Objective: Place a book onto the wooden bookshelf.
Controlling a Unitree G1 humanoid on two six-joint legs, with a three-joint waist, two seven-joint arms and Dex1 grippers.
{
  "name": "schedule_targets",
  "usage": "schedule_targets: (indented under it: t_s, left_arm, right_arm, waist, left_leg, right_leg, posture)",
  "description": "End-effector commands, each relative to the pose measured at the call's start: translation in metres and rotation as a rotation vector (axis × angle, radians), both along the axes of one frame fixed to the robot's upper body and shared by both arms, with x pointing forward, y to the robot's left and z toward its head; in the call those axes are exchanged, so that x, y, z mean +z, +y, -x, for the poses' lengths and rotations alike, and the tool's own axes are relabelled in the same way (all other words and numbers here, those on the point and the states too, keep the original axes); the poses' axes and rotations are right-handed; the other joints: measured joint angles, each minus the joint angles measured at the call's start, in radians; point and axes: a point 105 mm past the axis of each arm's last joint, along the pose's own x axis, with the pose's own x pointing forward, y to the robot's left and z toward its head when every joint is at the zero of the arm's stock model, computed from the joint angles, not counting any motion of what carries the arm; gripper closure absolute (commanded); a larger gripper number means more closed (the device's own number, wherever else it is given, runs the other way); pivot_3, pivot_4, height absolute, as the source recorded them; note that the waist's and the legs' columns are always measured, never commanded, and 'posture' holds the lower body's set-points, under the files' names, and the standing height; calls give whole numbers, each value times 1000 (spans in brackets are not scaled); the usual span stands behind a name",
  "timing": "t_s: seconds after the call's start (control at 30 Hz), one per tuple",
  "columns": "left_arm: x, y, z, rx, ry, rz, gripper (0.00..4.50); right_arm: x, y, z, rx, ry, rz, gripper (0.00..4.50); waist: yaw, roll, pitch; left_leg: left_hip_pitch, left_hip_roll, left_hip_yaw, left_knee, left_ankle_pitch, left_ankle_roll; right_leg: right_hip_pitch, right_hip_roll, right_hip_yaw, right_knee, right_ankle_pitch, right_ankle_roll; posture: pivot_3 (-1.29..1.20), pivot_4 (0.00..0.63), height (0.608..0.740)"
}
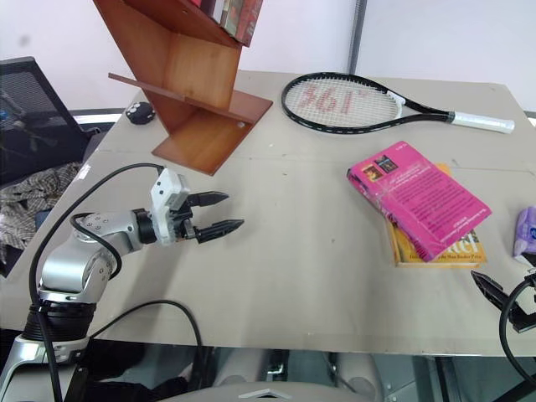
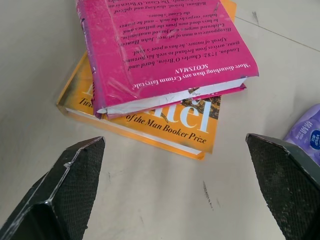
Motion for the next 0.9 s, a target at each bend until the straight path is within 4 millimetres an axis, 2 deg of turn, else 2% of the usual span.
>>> schedule_targets:
  t_s: [0.03,0.13,0.27,0.43,0.47,0.5,0.53,0.57,0.73,0.77,0.9]
  left_arm:
    - [21,-21,1,-75,-54,49,78]
    - [40,-46,-2,-145,-86,131,78]
    - [46,-63,4,-205,-105,148,78]
    - [45,-82,15,-290,-122,145,78]
    - [44,-85,18,-308,-122,143,0]
    - [42,-86,20,-326,-127,129,0]
    - [41,-87,23,-344,-130,123,0]
    - [44,-88,23,-350,-127,135,0]
    - [49,-85,23,-354,-145,149,0]
    - [50,-87,25,-353,-150,150,0]
    - [56,-91,35,-361,-159,175,0]
  right_arm:
    - [11,-3,-2,-21,-71,9,0]
    - [19,3,-13,-27,-152,-10,0]
    - [14,-4,-14,-80,-113,51,0]
    - [13,-13,-24,-102,-69,10,0]
    - [13,-14,-27,-97,-66,6,554]
    - [15,-15,-32,-98,-71,-4,878]
    - [17,-17,-38,-102,-74,-8,1491]
    - [18,-16,-46,-93,-72,-3,1814]
    - [24,-10,-79,-50,-73,31,4184]
    - [27,-11,-85,-42,-72,38,4452]
    - [42,-16,-118,-10,-67,89,4452]
  waist:
    - [0,0,0]
    - [10,0,0]
    - [10,0,0]
    - [7,1,0]
    - [7,1,0]
    - [7,1,0]
    - [6,1,0]
    - [4,1,0]
    - [-2,2,0]
    - [-1,2,1]
    - [-2,3,2]
  left_leg:
    - [0,0,0,0,0,0]
    - [0,0,-2,1,0,0]
    - [1,0,-1,1,0,1]
    - [0,0,-1,1,2,4]
    - [1,0,-1,1,2,4]
    - [1,0,0,1,2,4]
    - [1,0,-1,1,2,4]
    - [1,0,-1,2,2,4]
    - [2,0,-1,2,2,4]
    - [2,0,-1,1,2,4]
    - [0,0,0,2,1,5]
  right_leg:
    - [0,0,0,0,0,0]
    - [1,0,-2,-1,-2,3]
    - [2,0,-2,-1,0,0]
    - [2,1,-2,-1,0,0]
    - [2,1,-2,-1,0,0]
    - [2,1,-2,-1,0,0]
    - [2,1,-2,-1,0,0]
    - [3,1,-2,-1,0,0]
    - [4,2,-2,0,-1,1]
    - [4,2,-2,-1,0,0]
    - [3,2,-2,-1,0,0]
  posture:
    - [0,150,717]
    - [0,150,717]
    - [0,150,717]
    - [0,150,717]
    - [0,150,717]
    - [0,150,717]
    - [0,150,717]
    - [0,150,717]
    - [0,150,717]
    - [0,150,717]
    - [0,150,717]
